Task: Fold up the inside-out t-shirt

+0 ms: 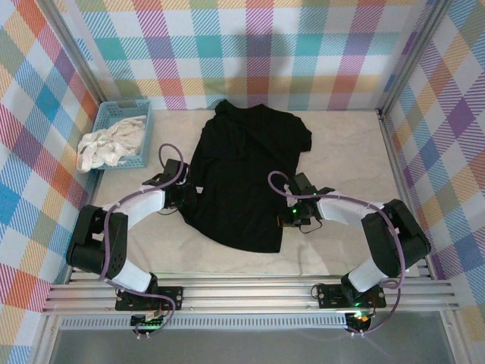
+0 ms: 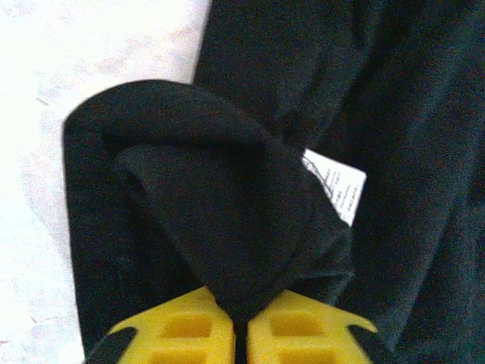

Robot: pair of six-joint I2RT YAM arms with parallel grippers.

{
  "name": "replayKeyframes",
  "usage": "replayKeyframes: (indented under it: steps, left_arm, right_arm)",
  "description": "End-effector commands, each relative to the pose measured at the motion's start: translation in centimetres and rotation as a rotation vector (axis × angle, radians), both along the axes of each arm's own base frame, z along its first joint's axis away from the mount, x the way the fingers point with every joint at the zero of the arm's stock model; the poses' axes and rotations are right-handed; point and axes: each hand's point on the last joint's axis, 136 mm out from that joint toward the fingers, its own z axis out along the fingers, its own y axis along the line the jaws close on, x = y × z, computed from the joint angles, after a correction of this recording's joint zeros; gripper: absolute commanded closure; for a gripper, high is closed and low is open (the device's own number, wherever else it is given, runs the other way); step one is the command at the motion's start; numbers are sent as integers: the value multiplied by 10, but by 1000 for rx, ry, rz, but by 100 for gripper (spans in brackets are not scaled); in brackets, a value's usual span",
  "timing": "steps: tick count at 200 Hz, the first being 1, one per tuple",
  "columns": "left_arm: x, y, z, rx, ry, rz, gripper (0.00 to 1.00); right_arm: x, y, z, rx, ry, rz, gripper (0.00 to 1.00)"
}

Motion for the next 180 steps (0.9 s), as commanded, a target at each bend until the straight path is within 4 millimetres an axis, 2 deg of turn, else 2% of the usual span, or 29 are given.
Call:
replayKeyframes:
  steps: [1, 18, 36, 48, 58, 64, 75, 86, 104, 119, 132, 151, 168, 180]
  left_arm:
    - [-15, -21, 8, -141, -13, -44, 95]
    - [-36, -54, 12, -270, -5, -136, 96]
    - [-62, -94, 19, -356, 27, -264, 94]
    - [-74, -107, 23, -353, 32, -307, 90]
    - [-77, -105, 26, -317, 17, -297, 88]
    - [-75, -98, 29, -275, -5, -268, 85]
    - [-67, -76, 36, -183, -69, -181, 67]
    - [-66, -54, 43, -81, -115, -116, 56]
    - [-62, -50, 71, 16, -246, -154, 45]
    - [-64, -71, 93, 54, -363, -284, 41]
    - [-70, -111, 111, 3, -472, -476, 40]
    - [-85, -163, 111, -16, -525, -729, 40]
    - [-69, -175, 100, 42, -496, -717, 40]
    - [-45, -166, 96, 130, -483, -608, 40]
  right_arm:
    - [37, -40, 38, -58, -131, -74, 100]
    - [58, -64, 59, -70, -180, -119, 100]
    - [78, -81, 76, -91, -213, -130, 100]
    - [90, -90, 82, -114, -226, -134, 100]
    - [99, -95, 88, -114, -233, -148, 100]
    - [102, -96, 90, -117, -242, -153, 100]
    - [108, -95, 93, -113, -260, -156, 100]
    - [110, -87, 94, -71, -255, -139, 100]
    - [107, -76, 90, -10, -222, -116, 100]
    - [103, -71, 91, 17, -209, -103, 100]
    - [103, -72, 91, 12, -213, -102, 100]
    - [104, -83, 85, -42, -197, -116, 97]
    - [105, -96, 75, -124, -181, -135, 94]
    - [105, -109, 71, -194, -181, -154, 92]
